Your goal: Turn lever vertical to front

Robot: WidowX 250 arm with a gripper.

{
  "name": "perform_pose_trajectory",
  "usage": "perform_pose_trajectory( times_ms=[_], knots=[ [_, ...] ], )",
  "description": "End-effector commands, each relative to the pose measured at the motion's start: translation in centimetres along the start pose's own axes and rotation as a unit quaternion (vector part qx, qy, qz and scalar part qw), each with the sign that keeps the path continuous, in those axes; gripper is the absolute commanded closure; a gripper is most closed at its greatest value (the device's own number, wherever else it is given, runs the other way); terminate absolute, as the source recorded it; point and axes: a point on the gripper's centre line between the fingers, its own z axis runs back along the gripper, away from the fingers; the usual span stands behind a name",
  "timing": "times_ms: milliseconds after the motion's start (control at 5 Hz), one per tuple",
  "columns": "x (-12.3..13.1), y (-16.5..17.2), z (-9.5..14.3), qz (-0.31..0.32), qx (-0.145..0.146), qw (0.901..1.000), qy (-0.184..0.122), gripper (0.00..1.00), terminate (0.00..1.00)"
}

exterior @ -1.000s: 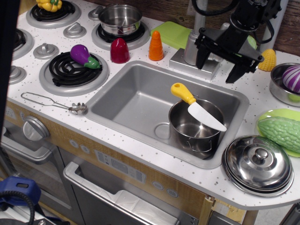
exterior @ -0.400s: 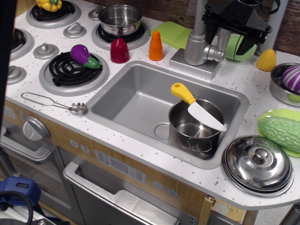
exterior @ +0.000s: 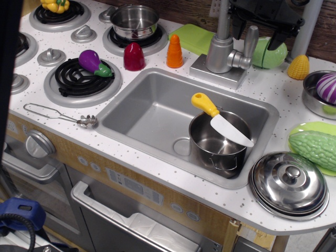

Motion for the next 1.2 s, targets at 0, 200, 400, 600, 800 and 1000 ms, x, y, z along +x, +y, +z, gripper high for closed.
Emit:
perform_pose_trajectory(
  times_ms=[0,200,400,600,800,1000],
  knots=[
    [2.5,0.8,1.5,0.008,-0.009,0.9992,-0.037,0.0,0.0],
    [2.9,1.0,1.1,0.006,-0.01,0.9991,-0.041,0.0,0.0],
    [3.2,0.9,0.8,0.008,-0.011,0.9992,-0.038,1.0,0.0],
    [3.0,0.6,0.6,0.016,-0.013,0.9993,-0.032,1.0,0.0],
    [2.5,0.2,1.1,0.024,-0.012,0.9995,-0.017,1.0,0.0],
    [1.6,-0.1,1.6,0.035,-0.012,0.9993,-0.001,1.0,0.0]
  ],
)
